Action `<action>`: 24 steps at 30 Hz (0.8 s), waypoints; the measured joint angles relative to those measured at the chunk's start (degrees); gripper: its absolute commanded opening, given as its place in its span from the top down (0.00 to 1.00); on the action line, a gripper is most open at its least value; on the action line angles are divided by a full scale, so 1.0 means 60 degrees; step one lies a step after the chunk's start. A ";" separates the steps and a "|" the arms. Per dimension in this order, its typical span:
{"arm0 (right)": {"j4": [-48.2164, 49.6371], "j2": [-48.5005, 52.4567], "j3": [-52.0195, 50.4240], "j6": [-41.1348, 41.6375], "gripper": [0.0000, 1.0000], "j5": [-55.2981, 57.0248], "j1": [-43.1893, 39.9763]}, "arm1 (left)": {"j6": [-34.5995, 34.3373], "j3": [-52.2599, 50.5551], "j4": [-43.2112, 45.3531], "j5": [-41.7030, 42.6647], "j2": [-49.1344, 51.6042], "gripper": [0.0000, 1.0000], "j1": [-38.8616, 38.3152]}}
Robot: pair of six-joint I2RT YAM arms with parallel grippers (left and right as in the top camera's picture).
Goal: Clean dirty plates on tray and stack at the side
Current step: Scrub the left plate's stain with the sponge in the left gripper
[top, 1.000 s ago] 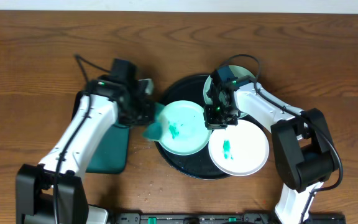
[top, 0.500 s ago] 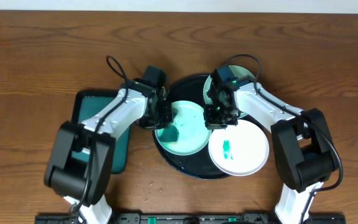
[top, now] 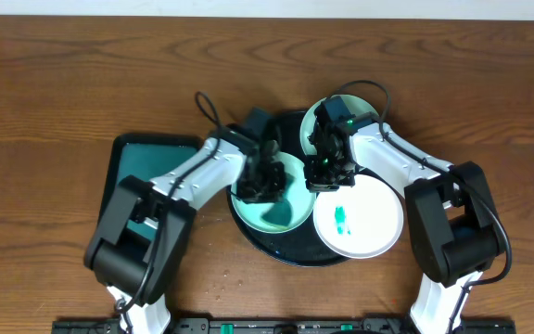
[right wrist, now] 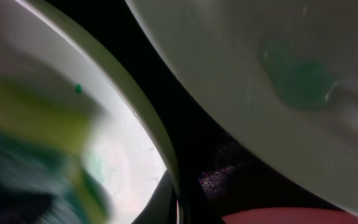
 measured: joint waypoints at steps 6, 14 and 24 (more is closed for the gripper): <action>-0.0062 0.0000 0.0004 0.0000 0.99 -0.0025 -0.0033 | -0.0430 -0.0004 0.0514 0.0492 0.0208 0.93 -0.0033; -0.0146 0.0000 0.0011 0.0011 0.99 -0.0011 -0.0062 | -0.1286 -0.0015 0.2725 0.1337 0.0681 0.93 0.0477; -0.0266 0.0000 0.0026 0.0069 0.99 -0.0051 -0.0113 | -0.1461 0.0222 0.1453 0.0969 0.0699 0.93 0.1785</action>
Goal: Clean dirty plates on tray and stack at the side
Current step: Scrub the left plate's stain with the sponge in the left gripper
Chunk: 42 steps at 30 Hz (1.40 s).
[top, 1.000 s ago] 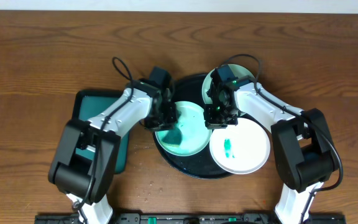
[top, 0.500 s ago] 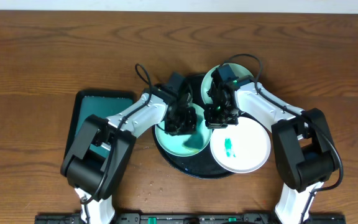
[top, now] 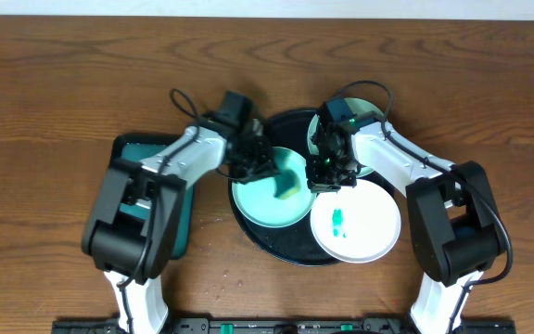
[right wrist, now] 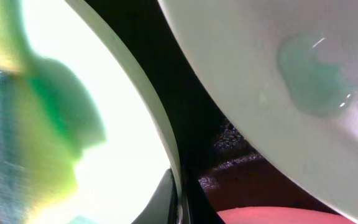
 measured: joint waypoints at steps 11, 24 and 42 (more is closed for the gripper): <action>0.0018 0.0000 -0.0004 0.0004 0.99 -0.0076 0.0004 | 0.1209 0.0514 -0.2845 -0.1832 -0.0240 0.93 0.0878; -0.0025 0.0025 -0.0004 -0.0004 0.99 -0.0168 0.0127 | 0.4120 0.0455 -0.4386 -0.1158 -0.0175 0.93 0.0667; -0.0372 0.0018 0.0004 0.0040 0.99 0.0011 0.0124 | 0.3585 0.0109 -0.0994 0.1344 0.0106 0.93 -0.0991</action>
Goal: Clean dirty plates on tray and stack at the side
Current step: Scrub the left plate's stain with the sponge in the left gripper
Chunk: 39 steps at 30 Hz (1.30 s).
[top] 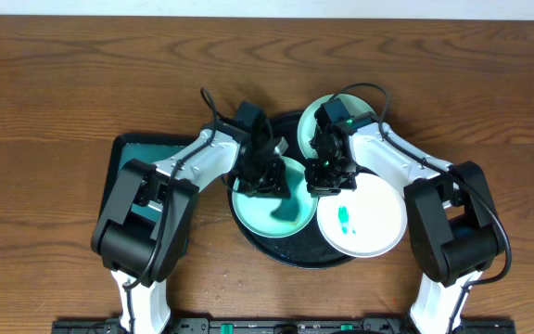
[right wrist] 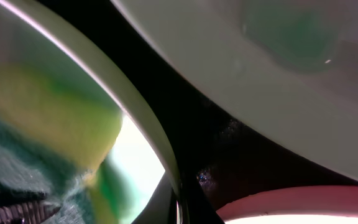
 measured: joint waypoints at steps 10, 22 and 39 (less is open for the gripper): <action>-0.0040 0.0000 0.0000 0.0109 0.99 -0.0004 -0.0036 | -0.2186 -0.0036 0.1876 -0.0838 0.0051 0.93 -0.0109; -0.0033 0.0000 0.0000 0.0109 0.99 -0.0036 -0.0047 | -0.2062 0.0539 -0.1395 -0.5319 -0.0455 0.93 -0.0189; 0.0044 0.0000 0.0000 0.0109 0.99 -0.0025 -0.0047 | -0.0539 0.0783 -0.3734 -0.6167 -0.0492 0.93 -0.0186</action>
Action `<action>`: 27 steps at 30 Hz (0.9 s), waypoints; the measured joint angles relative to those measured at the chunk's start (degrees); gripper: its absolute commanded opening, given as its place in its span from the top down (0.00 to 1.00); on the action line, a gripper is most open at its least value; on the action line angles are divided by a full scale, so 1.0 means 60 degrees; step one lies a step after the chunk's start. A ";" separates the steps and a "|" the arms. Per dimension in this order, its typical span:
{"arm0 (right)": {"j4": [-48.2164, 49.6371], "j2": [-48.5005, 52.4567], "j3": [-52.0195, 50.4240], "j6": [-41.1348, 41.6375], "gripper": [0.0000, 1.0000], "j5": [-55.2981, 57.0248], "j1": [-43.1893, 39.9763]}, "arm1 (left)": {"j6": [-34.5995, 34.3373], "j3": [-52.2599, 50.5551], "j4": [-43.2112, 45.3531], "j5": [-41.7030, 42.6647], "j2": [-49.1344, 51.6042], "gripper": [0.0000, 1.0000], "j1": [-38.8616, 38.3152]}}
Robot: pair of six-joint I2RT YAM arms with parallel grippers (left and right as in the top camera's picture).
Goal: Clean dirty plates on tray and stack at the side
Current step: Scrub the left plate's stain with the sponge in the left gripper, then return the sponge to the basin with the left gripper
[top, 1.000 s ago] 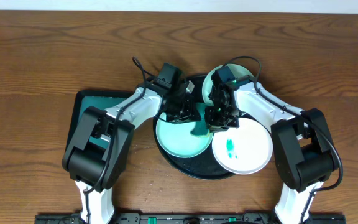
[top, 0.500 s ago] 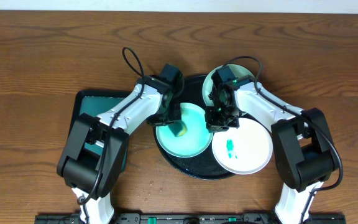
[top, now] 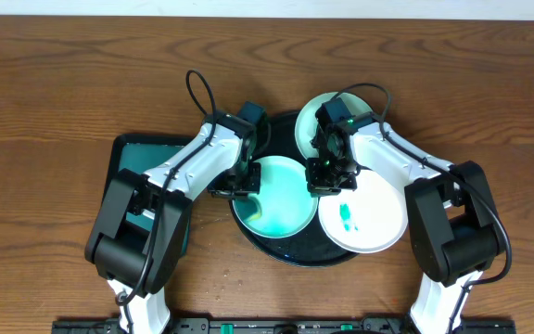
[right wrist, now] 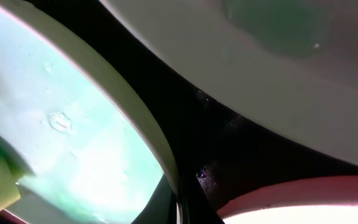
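Note:
A round black tray [top: 295, 249] holds three plates. The front left plate [top: 286, 199] is smeared all over with pale teal film. My right gripper [top: 325, 179] is shut on its right rim, which runs between the jaws in the right wrist view [right wrist: 180, 208]. My left gripper [top: 235, 186] presses at the plate's left edge, shut on a yellow-green sponge that is mostly hidden from overhead. A white plate [top: 369, 223] with a green stain [top: 343, 215] lies front right, and a third pale plate [top: 315, 121] sits at the back.
A dark teal rectangular tray [top: 137, 162] lies on the wooden table at the left, partly under my left arm. Cables loop above both wrists. The stained white plate [right wrist: 278, 74] overhangs the black tray's [right wrist: 216, 143] right side.
My left gripper has moved with the sponge from the upper middle of the teal plate to its left edge. The plate's middle now shows bare. The right gripper has kept its hold on the rim.
My left gripper had the sponge on the plate's left half. Then it was at the plate's back edge with the sponge lying mid-plate, then back over the upper middle, and now at the left rim. My right gripper held the rim throughout.

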 measured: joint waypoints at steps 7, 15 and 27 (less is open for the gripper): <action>-0.0015 0.0000 0.0000 0.0000 0.99 -0.0007 0.0000 | 0.0794 0.0058 -0.0317 0.0175 -0.0364 0.93 0.0120; -0.0044 0.0000 0.0000 0.0000 0.99 -0.0011 0.0000 | 0.1005 0.0900 -0.0885 -0.0331 -0.1235 0.93 0.0310; -0.0106 0.0004 -0.0004 -0.0353 0.99 -0.0193 -0.0033 | 0.0036 0.1592 -0.2900 -0.2524 -0.1290 0.93 0.3300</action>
